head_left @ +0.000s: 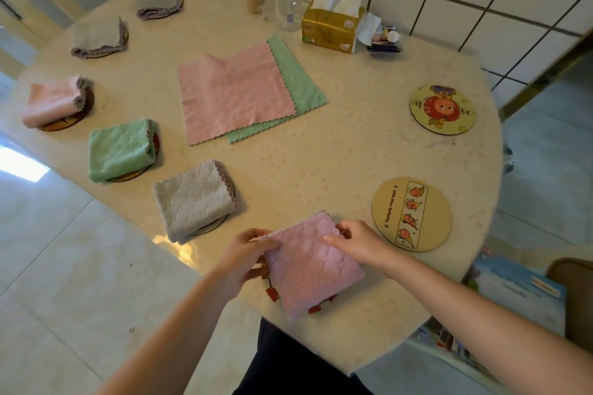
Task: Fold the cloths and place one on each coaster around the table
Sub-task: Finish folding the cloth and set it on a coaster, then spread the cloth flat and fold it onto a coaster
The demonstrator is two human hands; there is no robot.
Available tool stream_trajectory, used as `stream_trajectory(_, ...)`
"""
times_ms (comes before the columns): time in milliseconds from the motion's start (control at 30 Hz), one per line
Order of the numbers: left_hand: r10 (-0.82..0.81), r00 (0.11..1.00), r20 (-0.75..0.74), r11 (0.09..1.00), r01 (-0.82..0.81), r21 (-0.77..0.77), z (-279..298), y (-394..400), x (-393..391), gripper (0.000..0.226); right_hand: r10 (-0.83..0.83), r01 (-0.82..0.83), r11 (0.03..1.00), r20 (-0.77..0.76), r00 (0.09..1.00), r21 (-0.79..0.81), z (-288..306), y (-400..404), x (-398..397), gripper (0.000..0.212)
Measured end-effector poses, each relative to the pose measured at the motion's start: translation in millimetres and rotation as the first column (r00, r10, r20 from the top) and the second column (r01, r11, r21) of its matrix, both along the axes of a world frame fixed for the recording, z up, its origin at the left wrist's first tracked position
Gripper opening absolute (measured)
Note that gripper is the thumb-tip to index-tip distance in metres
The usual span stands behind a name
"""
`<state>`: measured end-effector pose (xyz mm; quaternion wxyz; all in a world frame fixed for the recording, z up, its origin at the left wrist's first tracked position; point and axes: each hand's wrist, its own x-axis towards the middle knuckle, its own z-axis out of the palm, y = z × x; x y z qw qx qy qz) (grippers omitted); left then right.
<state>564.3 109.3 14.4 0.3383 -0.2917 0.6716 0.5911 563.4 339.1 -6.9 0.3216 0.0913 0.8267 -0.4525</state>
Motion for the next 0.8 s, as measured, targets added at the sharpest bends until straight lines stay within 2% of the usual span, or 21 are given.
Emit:
stream_trajectory(167, -0.116, 0.986, -0.117, 0.945, 0.074, -0.319, -19, -15, 26, 0.013, 0.122, -0.107, 0.982, -0.089, 0.988, 0.159, -16, -15, 6, 0.020)
stream_trajectory(267, -0.192, 0.965, -0.176, 0.896, 0.099, -0.433, -28, -18, 26, 0.010, 0.158, -0.119, 0.960, -0.142, 0.977, 0.253, -20, -19, 6, 0.022)
stream_trajectory(400, -0.410, 0.895, -0.178, 0.744, 0.215, -0.632, -32, -20, 24, 0.005, 0.299, -0.174, 0.871, -0.214, 0.930, 0.460, -18, -18, 5, 0.028)
stream_trajectory(467, -0.472, 0.864, -0.172, 0.688, 0.240, -0.685, -31, -22, 21, 0.007, 0.306, -0.168, 0.862, -0.228, 0.924, 0.478, -15, -15, -1, 0.029)
stream_trajectory(567, -0.597, 0.778, -0.198, 0.606, 0.274, -0.747, -25, -25, 9, 0.016, 0.304, -0.158, 0.856, -0.233, 0.924, 0.491, -8, -7, -16, 0.020)
stream_trajectory(800, -0.744, 0.589, -0.317, 0.534, 0.239, -0.811, 1, -43, -75, 0.027, 0.355, -0.146, 0.825, -0.299, 0.886, 0.546, 7, -12, -104, 0.018)
